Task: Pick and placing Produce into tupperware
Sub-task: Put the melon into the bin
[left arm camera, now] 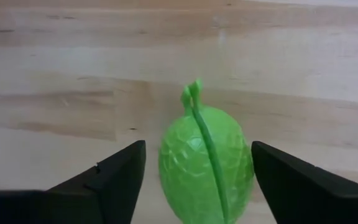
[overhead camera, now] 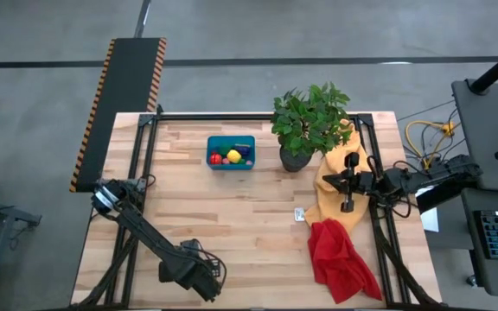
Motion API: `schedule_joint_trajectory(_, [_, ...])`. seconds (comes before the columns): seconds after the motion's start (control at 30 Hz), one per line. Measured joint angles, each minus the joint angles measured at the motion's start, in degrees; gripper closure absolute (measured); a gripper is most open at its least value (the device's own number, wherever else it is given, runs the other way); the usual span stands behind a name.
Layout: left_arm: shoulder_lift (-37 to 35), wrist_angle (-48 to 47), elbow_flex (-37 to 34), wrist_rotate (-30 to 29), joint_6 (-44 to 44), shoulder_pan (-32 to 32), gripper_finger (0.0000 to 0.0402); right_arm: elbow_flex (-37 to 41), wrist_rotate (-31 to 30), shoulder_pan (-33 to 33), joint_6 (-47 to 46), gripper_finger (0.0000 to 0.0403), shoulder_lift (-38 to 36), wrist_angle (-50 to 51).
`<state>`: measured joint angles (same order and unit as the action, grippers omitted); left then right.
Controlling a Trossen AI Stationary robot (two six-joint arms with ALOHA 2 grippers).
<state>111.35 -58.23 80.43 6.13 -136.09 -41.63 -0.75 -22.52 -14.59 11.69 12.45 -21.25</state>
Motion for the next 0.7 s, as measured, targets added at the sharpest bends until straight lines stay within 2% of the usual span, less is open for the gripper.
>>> schedule_joint_trajectory(0.3, [0.0, 0.72, 0.04, 0.04, 1.97, 0.0, 0.0185, 0.0, 0.0, 0.0, 0.96, 0.0394, 0.0, -2.64])
schedule_joint_trajectory(0.5, [-0.02, 0.53, 0.15, -0.06, 4.88, 0.0, 0.0203, 0.0, 0.0, 0.0, 0.8, 0.0394, 0.0, -3.24])
schedule_joint_trajectory(0.7, [-0.73, 0.2, 0.11, -6.24, 9.23, 0.56, 0.0206, 0.0, 0.0, 0.0, 0.78, 0.0394, 0.0, -3.21])
